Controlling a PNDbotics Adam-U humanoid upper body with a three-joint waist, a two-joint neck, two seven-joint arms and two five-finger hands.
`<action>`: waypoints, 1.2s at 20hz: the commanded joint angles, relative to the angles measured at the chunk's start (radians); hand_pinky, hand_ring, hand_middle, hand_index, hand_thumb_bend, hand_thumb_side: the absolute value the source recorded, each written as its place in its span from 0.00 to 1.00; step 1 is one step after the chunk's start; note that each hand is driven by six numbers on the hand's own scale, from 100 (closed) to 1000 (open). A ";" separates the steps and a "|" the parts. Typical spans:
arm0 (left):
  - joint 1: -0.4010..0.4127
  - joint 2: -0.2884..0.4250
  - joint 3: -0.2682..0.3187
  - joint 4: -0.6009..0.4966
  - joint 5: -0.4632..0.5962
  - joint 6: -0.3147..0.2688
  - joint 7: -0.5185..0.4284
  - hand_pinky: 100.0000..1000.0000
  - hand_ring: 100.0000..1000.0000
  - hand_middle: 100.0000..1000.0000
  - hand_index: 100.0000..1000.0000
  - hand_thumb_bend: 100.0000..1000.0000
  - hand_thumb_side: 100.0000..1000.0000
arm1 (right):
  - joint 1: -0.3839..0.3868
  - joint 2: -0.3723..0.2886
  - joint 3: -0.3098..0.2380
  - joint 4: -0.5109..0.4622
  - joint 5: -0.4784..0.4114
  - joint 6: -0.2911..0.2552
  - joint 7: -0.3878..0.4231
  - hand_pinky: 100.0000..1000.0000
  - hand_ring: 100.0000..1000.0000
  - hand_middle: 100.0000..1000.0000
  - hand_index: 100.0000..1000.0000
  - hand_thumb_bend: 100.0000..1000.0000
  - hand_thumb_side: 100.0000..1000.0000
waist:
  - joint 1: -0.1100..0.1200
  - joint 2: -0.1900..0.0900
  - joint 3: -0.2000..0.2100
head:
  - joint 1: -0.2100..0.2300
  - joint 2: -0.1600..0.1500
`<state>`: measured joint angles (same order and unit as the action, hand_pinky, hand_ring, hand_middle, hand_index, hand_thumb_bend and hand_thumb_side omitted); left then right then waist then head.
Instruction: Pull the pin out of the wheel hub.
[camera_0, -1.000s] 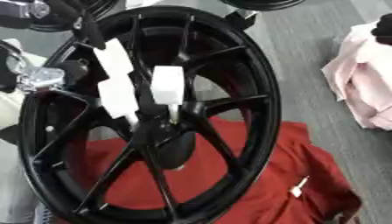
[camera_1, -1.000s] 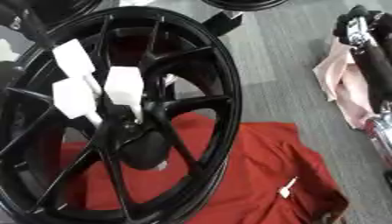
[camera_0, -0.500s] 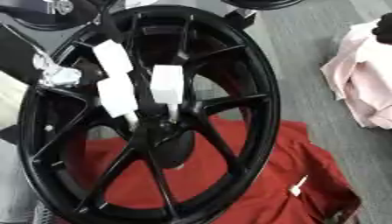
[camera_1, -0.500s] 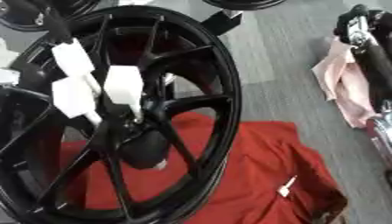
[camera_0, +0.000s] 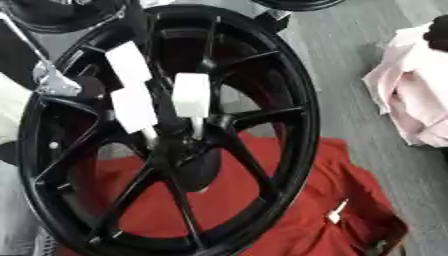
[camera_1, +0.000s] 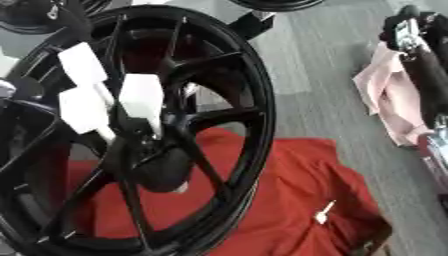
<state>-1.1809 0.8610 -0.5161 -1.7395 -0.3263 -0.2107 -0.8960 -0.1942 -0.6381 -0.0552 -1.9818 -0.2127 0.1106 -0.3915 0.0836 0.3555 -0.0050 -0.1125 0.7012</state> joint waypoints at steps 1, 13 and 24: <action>-0.025 0.007 0.023 0.014 -0.029 -0.042 -0.011 0.87 0.83 0.80 0.83 0.33 0.00 | -0.008 -0.013 -0.005 -0.018 0.000 0.000 0.002 0.73 0.65 0.55 0.58 0.00 0.62 | -0.006 -0.019 0.000 | 0.005 -0.001; -0.026 -0.003 0.033 0.051 -0.105 -0.142 -0.011 0.85 0.81 0.76 0.81 0.31 0.00 | -0.010 -0.002 -0.005 -0.018 -0.004 -0.003 -0.001 0.73 0.64 0.55 0.58 0.00 0.63 | -0.007 -0.005 -0.009 | 0.014 -0.013; -0.024 -0.015 0.017 0.085 -0.110 -0.156 -0.011 0.84 0.80 0.76 0.81 0.29 0.00 | -0.014 0.007 -0.005 -0.018 -0.007 -0.004 -0.007 0.73 0.64 0.55 0.58 0.00 0.64 | -0.006 0.017 -0.019 | 0.032 -0.026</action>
<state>-1.1874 0.8347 -0.5078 -1.6549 -0.4308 -0.2826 -0.8288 -0.2015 -0.6193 -0.0550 -1.9818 -0.2150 0.1077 -0.3947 0.0835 0.3905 -0.0235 -0.0844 0.6910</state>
